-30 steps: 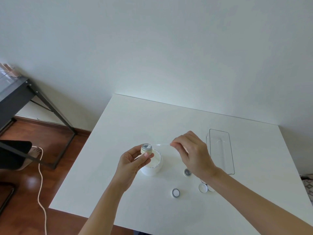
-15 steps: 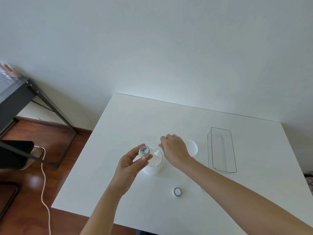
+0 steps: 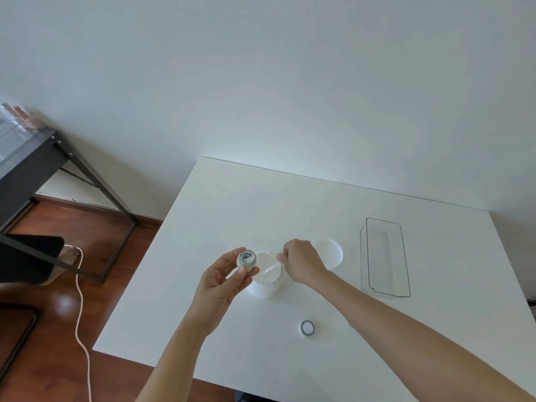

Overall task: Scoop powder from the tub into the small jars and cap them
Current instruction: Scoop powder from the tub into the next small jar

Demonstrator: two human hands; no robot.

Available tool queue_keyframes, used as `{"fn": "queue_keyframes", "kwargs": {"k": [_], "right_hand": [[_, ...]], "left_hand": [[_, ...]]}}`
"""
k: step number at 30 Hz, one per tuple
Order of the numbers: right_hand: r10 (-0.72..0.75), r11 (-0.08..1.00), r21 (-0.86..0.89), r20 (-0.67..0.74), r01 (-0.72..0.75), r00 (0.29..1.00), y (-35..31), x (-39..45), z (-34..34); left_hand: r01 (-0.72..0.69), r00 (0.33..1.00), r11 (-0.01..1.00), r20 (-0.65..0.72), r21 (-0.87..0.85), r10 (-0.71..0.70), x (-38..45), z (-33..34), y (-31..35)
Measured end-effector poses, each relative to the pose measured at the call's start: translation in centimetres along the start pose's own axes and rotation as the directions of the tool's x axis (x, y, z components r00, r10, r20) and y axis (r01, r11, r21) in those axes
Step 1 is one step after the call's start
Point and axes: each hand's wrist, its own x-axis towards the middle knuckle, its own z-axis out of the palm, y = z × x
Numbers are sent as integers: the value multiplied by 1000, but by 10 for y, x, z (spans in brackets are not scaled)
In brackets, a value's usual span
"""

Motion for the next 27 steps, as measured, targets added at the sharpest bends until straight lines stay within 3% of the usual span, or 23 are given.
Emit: {"fn": "queue_keyframes", "kwargs": {"k": [5, 12, 19, 22, 27], "right_hand": [[177, 930, 318, 48, -184, 983, 19, -8, -18], [243, 830, 491, 111, -266, 964, 27, -28, -49], [135, 782, 605, 68, -148, 989, 10, -46, -87], [97, 800, 598, -64, -39, 993, 2, -51, -90], [-53, 893, 402, -353, 203, 934, -8, -61, -87]], "left_hand": [[-4, 1000, 997, 28, 82, 1, 1, 0, -1], [-15, 999, 974, -40, 224, 24, 1, 5, -2], [-28, 1000, 966, -6, 259, 31, 2, 18, 2], [-47, 998, 965, 41, 260, 37, 1, 26, 7], [-65, 995, 969, 93, 238, 44, 1, 32, 12]]}}
